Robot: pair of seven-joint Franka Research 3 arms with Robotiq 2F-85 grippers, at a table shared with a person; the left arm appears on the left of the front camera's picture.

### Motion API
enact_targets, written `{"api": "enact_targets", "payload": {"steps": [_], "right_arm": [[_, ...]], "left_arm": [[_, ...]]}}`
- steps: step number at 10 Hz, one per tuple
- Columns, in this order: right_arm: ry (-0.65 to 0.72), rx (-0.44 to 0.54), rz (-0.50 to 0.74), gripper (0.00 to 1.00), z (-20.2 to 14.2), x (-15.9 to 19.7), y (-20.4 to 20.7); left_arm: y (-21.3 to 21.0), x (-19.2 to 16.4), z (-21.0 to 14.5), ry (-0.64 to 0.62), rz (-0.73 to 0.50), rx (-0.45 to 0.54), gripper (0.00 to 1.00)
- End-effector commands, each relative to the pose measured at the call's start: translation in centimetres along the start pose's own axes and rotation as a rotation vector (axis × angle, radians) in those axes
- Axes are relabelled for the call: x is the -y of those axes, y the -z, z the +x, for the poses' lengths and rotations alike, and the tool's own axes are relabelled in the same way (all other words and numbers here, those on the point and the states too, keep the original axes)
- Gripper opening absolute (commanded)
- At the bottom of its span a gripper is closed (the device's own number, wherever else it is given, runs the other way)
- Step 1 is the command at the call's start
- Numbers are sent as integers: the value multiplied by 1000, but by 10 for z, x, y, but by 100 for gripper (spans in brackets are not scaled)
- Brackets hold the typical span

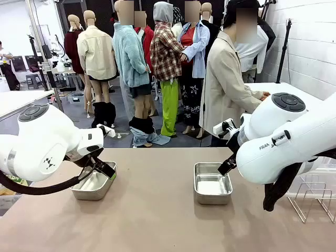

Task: Place the bread in airtight containers.
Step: Lift both Airtight Container.

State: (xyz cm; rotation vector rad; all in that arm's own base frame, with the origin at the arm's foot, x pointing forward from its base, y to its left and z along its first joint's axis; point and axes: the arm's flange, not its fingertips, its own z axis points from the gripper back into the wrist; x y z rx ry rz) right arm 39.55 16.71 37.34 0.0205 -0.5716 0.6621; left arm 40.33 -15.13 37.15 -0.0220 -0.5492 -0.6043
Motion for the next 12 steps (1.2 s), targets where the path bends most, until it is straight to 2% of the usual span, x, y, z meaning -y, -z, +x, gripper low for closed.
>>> {"api": "enact_targets", "payload": {"steps": [1, 10, 12], "right_arm": [[0, 0, 0, 100, 0, 0, 0], [0, 0, 0, 100, 0, 0, 0], [10, 90, -77, 100, 21, 6, -29]], "left_arm": [[0, 0, 0, 0, 0, 0, 100], [0, 1, 0, 2, -1, 0, 100], [-41, -14, 30, 18, 95, 75, 100]]}}
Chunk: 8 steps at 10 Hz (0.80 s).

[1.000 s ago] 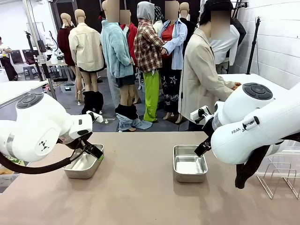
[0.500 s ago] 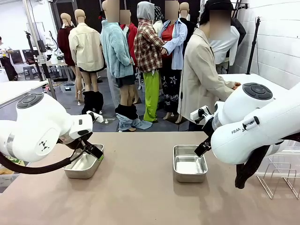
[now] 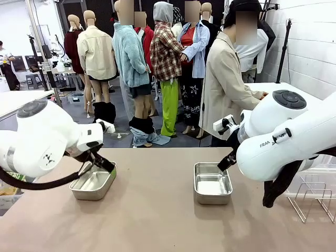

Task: Place the bread in airtight containers.
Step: Lift both Airtight Container.

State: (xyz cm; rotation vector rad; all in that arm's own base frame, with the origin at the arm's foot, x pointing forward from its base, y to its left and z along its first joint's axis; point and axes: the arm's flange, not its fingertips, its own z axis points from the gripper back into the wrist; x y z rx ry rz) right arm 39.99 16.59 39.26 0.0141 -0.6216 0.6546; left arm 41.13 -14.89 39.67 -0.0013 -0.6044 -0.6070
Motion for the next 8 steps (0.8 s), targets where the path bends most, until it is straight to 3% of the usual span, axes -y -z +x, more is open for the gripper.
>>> {"api": "enact_targets", "payload": {"steps": [1, 4, 6, 8], "right_arm": [[40, 82, -93, 100, 14, 12, -34], [257, 138, -263, 100, -10, 91, -100], [421, 101, -339, 100, -41, 166, -127], [592, 67, -418, 100, -84, 230, -144]], "left_arm": [[-46, -17, 26, 12, 111, 69, 100], [-98, -58, 38, 1, 161, 39, 100], [-112, -101, 36, -44, 115, 33, 100], [-111, -134, 29, -111, 156, -54, 100]]}}
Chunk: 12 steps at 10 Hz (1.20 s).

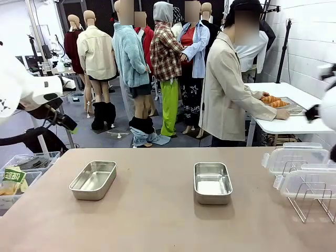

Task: Place the bread in airtight containers.
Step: Lift both Airtight Container.

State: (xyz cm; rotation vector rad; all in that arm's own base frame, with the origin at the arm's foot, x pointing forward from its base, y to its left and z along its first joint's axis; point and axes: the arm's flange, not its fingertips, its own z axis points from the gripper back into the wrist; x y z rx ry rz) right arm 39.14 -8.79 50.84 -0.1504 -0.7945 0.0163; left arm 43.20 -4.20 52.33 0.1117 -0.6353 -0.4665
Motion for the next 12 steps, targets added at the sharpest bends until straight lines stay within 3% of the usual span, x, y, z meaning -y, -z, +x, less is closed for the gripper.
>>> {"api": "enact_targets", "payload": {"steps": [1, 3, 5, 12], "right_arm": [[173, -55, -95, 100, -2, 39, 16], [295, -83, -100, 100, -27, 90, 26], [373, -89, -124, 100, -52, 119, 29], [333, -109, -127, 100, -51, 121, 26]], "left_arm": [[3, -25, -1, -28, 33, -82, 100], [-4, -40, -15, -94, 22, -58, 100], [0, -42, -26, -136, 14, -70, 100], [0, -47, -21, -108, 28, -66, 100]]}}
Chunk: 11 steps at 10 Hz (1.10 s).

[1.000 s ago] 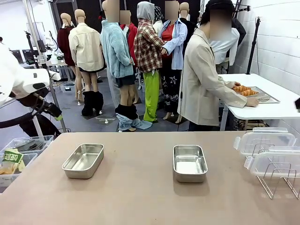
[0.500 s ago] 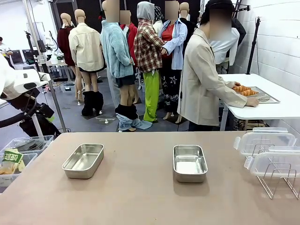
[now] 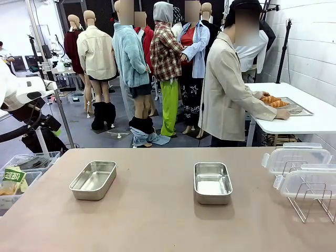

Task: Place the bread in airtight containers.
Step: Lift both Airtight Container.

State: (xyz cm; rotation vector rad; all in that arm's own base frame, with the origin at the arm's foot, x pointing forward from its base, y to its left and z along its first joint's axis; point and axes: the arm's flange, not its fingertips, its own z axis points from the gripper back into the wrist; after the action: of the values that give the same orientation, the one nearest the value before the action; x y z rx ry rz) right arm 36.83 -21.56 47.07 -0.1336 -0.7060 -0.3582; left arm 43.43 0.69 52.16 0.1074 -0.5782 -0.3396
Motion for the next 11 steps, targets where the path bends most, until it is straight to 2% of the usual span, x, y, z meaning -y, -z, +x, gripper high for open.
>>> {"api": "enact_targets", "payload": {"steps": [1, 11], "right_arm": [[-5, -2, -2, 100, 0, -1, 0], [-5, -2, -2, 100, 0, -1, 0]], "left_arm": [[-1, -3, 1, 12, 8, 1, 100], [-1, -3, 1, 12, 8, 1, 100]]}}
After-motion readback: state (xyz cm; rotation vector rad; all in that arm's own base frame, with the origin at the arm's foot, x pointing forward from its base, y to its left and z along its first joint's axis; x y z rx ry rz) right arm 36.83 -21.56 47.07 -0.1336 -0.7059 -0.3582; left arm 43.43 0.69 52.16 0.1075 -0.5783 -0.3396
